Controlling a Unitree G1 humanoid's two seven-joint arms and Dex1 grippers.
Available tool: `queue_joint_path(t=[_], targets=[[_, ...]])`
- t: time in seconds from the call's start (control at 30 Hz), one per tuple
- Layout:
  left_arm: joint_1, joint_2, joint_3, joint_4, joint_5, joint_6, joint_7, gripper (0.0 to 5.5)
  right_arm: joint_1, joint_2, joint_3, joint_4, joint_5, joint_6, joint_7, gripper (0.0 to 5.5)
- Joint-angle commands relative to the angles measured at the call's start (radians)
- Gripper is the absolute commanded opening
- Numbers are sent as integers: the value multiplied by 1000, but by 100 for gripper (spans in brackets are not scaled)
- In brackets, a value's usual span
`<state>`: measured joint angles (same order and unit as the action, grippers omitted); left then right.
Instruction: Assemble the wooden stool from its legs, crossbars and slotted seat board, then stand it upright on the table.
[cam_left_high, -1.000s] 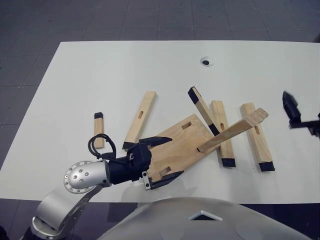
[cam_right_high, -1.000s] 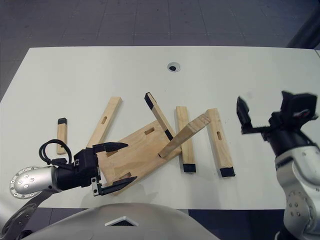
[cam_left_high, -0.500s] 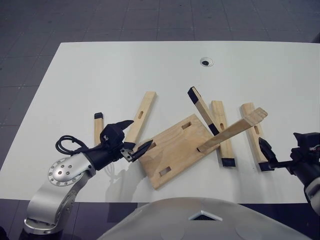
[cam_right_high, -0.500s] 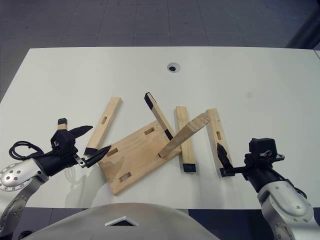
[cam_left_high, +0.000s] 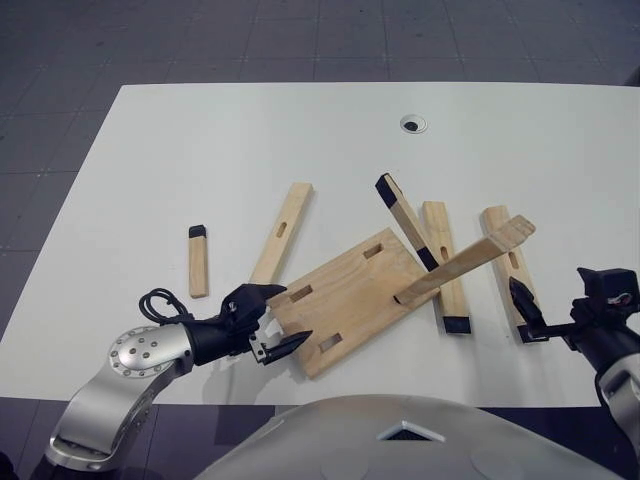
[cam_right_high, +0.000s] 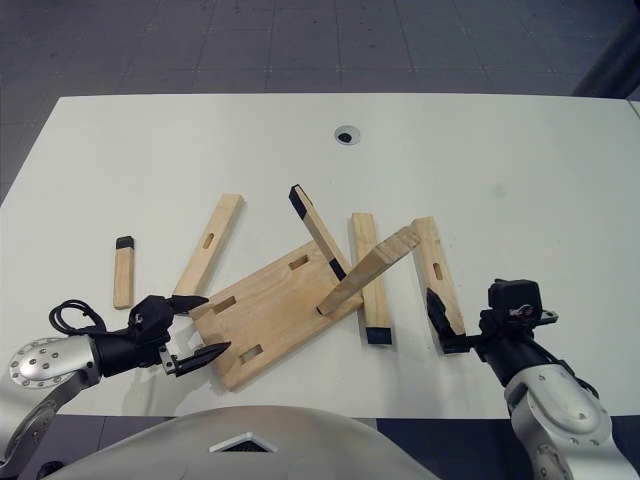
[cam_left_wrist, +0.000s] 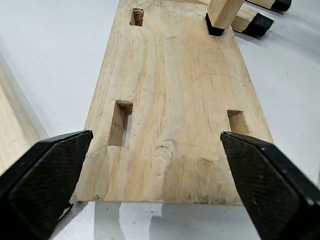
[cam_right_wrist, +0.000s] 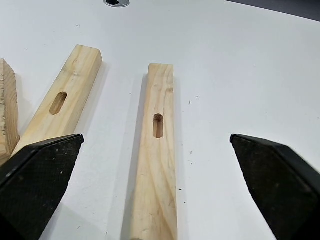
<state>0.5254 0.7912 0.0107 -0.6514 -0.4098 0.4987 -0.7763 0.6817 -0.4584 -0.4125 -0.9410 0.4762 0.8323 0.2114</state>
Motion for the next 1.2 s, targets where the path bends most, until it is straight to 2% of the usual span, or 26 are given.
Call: queue_joint_path(t=[0.03, 0.23, 0.53, 0.87, 1.03, 1.2], targets=[[-19, 15, -2, 42, 27, -7, -11, 474, 20, 22, 23, -3, -16, -13, 7, 546], [-3, 27, -3, 22, 34, -13, -41, 474, 16, 38, 27, -5, -15, -14, 13, 546], [49, 81, -113, 7, 109, -15, -71, 474, -24, 64, -14, -40, 13, 4, -2, 546], [81, 61, -131, -53, 92, 4, -43, 474, -34, 73, -12, -42, 12, 6, -10, 546], [162, -25, -134, -117, 67, 22, 58, 474, -26, 72, -23, -49, 20, 4, -4, 546], [220, -75, -243, -206, 115, 85, 183, 474, -31, 74, -28, -55, 24, 3, -10, 546]])
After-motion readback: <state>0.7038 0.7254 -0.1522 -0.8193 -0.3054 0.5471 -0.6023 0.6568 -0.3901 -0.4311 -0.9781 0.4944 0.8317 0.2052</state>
